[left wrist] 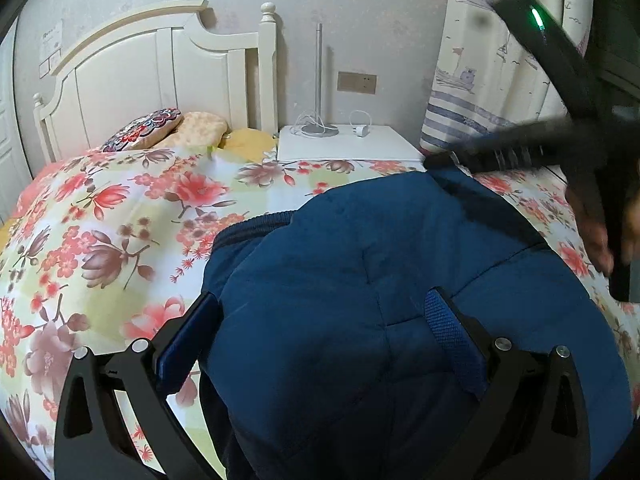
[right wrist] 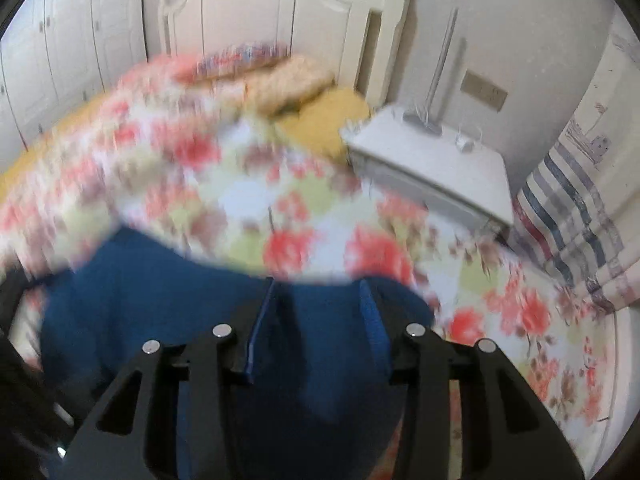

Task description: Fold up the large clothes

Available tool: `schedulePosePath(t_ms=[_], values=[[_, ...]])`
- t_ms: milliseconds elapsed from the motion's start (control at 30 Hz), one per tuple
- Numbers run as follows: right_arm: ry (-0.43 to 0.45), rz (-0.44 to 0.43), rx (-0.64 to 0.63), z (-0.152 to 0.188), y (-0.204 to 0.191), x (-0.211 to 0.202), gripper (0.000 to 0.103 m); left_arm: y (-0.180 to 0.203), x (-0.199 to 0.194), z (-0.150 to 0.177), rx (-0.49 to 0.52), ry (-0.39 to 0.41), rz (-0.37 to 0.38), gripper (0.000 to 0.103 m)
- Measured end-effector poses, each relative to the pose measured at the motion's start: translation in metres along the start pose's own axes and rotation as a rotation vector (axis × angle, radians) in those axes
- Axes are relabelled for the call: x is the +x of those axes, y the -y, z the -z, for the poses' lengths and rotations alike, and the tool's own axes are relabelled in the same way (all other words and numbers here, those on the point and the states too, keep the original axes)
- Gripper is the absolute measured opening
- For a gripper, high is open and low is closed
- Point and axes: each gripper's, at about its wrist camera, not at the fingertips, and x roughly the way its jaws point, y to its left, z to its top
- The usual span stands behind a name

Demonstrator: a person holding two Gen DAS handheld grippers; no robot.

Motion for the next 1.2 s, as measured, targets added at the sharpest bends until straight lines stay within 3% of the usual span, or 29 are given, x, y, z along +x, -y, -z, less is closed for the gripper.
schedulePosePath(t_ms=[100,200,367,467,533,633,700,733,800,900,1000,1067,1133,1200], values=[[-0.16,-0.009,-0.114,0.012,-0.024,0.049,0.042,-0.001,0.0,0.0,-0.006,-0.001,0.003,0.099],[-0.188,-0.031,-0.09,0.013,-0.021,0.065,0.042,-0.003,0.002,0.0,-0.017,-0.018,0.003,0.099],[-0.118,0.037,-0.141,0.01,-0.031,0.044,0.042,-0.002,-0.001,0.001,-0.003,-0.029,-0.008,0.099],[-0.022,-0.036,-0.062,-0.001,-0.031,0.007,0.042,-0.005,-0.021,0.005,-0.006,-0.039,-0.018,0.099],[0.02,-0.078,-0.108,-0.007,-0.048,-0.015,0.044,-0.01,-0.039,0.013,-0.036,-0.04,-0.009,0.099],[-0.01,-0.103,-0.238,-0.004,-0.085,-0.016,0.048,-0.022,-0.063,0.031,-0.101,-0.029,0.005,0.099],[-0.128,-0.118,-0.309,0.013,-0.114,0.015,0.049,-0.025,-0.074,0.048,-0.134,-0.032,0.007,0.099],[-0.149,-0.073,-0.34,0.02,-0.123,0.027,0.049,-0.026,-0.078,0.058,-0.153,-0.027,-0.01,0.099],[-0.154,-0.027,-0.36,0.021,-0.131,0.037,0.049,-0.025,-0.081,0.073,-0.167,-0.016,-0.047,0.099],[-0.158,-0.025,-0.35,0.019,-0.13,0.038,0.049,-0.03,-0.08,0.086,-0.201,0.004,-0.023,0.099],[-0.148,0.039,-0.37,0.018,-0.14,0.025,0.049,-0.029,-0.08,0.087,-0.196,-0.009,-0.023,0.099],[-0.11,0.012,-0.353,0.015,-0.149,0.002,0.049,-0.026,-0.083,0.089,-0.174,-0.004,-0.04,0.099],[-0.053,-0.07,-0.363,0.014,-0.162,-0.022,0.052,-0.027,-0.084,0.091,-0.191,-0.003,-0.033,0.099],[-0.081,-0.067,-0.425,0.024,-0.176,-0.015,0.053,-0.028,-0.085,0.093,-0.205,0.0,-0.029,0.099]])
